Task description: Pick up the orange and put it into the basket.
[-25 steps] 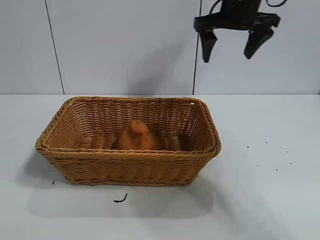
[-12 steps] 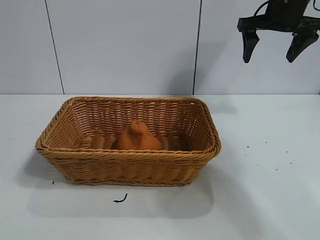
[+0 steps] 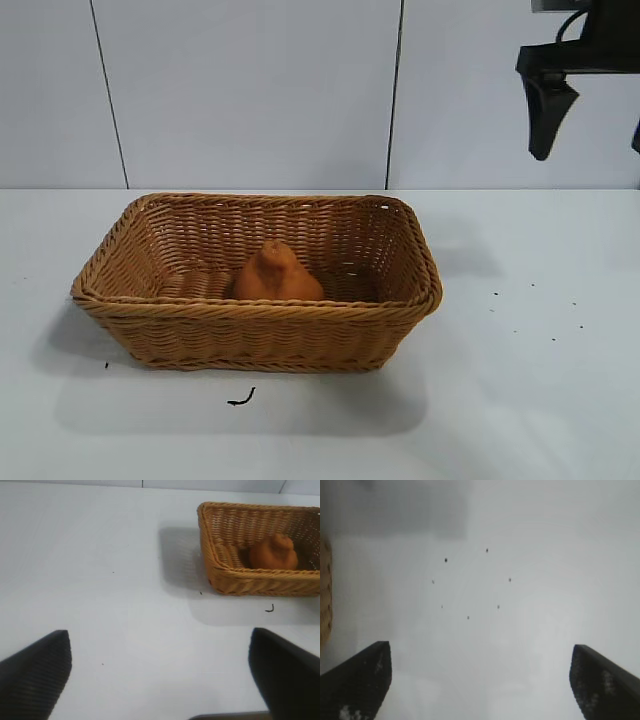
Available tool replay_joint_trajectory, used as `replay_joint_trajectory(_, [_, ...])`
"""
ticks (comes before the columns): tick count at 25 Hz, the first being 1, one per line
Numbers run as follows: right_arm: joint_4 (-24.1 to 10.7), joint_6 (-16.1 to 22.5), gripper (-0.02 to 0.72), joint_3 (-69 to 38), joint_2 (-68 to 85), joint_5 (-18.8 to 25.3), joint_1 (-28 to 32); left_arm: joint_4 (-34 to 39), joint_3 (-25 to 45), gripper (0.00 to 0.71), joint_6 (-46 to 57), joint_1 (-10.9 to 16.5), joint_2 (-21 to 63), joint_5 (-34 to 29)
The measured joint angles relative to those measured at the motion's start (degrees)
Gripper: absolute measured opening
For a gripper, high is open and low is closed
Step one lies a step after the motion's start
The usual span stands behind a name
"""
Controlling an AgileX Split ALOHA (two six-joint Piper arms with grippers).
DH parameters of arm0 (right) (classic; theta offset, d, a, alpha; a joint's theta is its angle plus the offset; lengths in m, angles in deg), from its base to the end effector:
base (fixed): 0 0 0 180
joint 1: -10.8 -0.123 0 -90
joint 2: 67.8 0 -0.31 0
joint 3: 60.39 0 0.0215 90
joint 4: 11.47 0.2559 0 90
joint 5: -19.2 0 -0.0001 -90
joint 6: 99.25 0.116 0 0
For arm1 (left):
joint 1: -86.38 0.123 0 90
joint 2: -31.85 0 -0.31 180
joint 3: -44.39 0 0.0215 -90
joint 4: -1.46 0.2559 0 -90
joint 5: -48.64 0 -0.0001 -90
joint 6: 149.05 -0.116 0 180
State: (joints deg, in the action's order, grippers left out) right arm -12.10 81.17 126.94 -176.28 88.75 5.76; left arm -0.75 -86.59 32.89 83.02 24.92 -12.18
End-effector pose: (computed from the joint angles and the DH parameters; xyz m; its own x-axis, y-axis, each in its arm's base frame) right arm 0.3708 0.0315 0.2741 -0.9833 -0.0832 -0.1617 -0.0828 0.9965 -0.0096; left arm -0.0045 -0.0037 0.2692 -0.4534 -0.0261 -0.8909 0.0648 0.9960 -0.0621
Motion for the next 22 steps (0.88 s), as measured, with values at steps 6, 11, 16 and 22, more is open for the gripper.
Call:
replay_joint_trajectory(6, [0.6, 0.0, 0.696, -19.1, 20.1, 0.1, 0.0, 0.0, 0.0, 0.692, 0.0, 0.0, 0.0, 0.0])
replay_joint_trajectory(11, [0.6, -0.4, 0.696, -32.6, 36.6, -0.4, 0.0, 0.0, 0.0, 0.692, 0.0, 0.0, 0.0, 0.0])
replay_joint_trajectory(16, [0.6, -0.4, 0.696, -44.9, 53.7, -7.4, 0.0, 0.0, 0.0, 0.692, 0.1, 0.0, 0.0, 0.0])
replay_joint_trajectory(22, [0.6, -1.6, 0.696, -55.7, 72.6, -10.8, 0.0, -0.1, 0.0, 0.692, 0.1, 0.0, 0.0, 0.0])
